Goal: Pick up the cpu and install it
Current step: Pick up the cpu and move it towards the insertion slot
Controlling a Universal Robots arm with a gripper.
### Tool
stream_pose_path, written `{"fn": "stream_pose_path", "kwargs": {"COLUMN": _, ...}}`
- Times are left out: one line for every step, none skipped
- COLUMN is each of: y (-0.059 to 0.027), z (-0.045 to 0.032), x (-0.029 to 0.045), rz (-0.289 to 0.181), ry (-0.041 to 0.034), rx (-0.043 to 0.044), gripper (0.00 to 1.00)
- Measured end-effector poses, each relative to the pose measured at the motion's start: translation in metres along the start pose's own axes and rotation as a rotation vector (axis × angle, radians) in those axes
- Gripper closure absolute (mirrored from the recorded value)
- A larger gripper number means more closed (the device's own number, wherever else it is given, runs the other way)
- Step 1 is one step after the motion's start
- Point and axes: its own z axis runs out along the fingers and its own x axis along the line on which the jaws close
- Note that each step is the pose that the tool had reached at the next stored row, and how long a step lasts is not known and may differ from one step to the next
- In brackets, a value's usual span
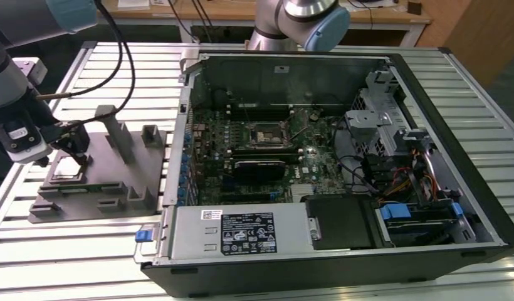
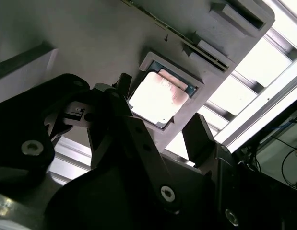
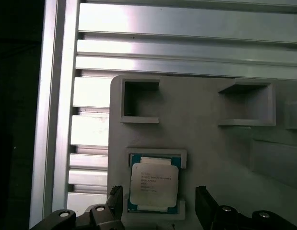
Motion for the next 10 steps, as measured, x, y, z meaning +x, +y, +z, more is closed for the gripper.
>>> {"fn": "stream_pose_path", "kwargs": {"y": 0.0001, "z": 0.0011, "x": 0.0002, "rz": 0.0, "ry": -0.0001, "rx": 0.0, "gripper": 0.29}}
{"fn": "stream_pose_path", "kwargs": {"y": 0.0003, "z": 0.0019, "x": 0.0006, "rz": 0.0, "ry": 0.0001, "rx": 0.0001, "gripper": 0.29}}
{"fn": "stream_pose_path", "kwargs": {"y": 0.0005, "z": 0.0025, "x": 0.001, "rz": 0.0, "ry": 0.0002, "rx": 0.0001, "gripper": 0.29}}
{"fn": "stream_pose_path", "kwargs": {"y": 0.0008, "z": 0.003, "x": 0.0013, "rz": 0.0, "ry": 0.0001, "rx": 0.0001, "gripper": 0.29}}
{"fn": "stream_pose_path", "kwargs": {"y": 0.0012, "z": 0.0034, "x": 0.0016, "rz": 0.0, "ry": 0.0001, "rx": 0.0001, "gripper": 0.29}}
{"fn": "stream_pose_path", "kwargs": {"y": 0.0017, "z": 0.0038, "x": 0.0019, "rz": 0.0, "ry": 0.0001, "rx": 0.0001, "gripper": 0.29}}
{"fn": "stream_pose_path", "kwargs": {"y": 0.0022, "z": 0.0043, "x": 0.0022, "rz": 0.001, "ry": -0.0001, "rx": 0.0, "gripper": 0.29}}
{"fn": "stream_pose_path", "kwargs": {"y": 0.0028, "z": 0.0048, "x": 0.0025, "rz": 0.001, "ry": 0.0, "rx": 0.0, "gripper": 0.29}}
{"fn": "stream_pose_path", "kwargs": {"y": 0.0034, "z": 0.0056, "x": 0.0027, "rz": 0.002, "ry": -0.0002, "rx": 0.0, "gripper": 0.29}}
{"fn": "stream_pose_path", "kwargs": {"y": 0.0036, "z": 0.0064, "x": 0.0032, "rz": 0.002, "ry": -0.0001, "rx": 0.0, "gripper": 0.29}}
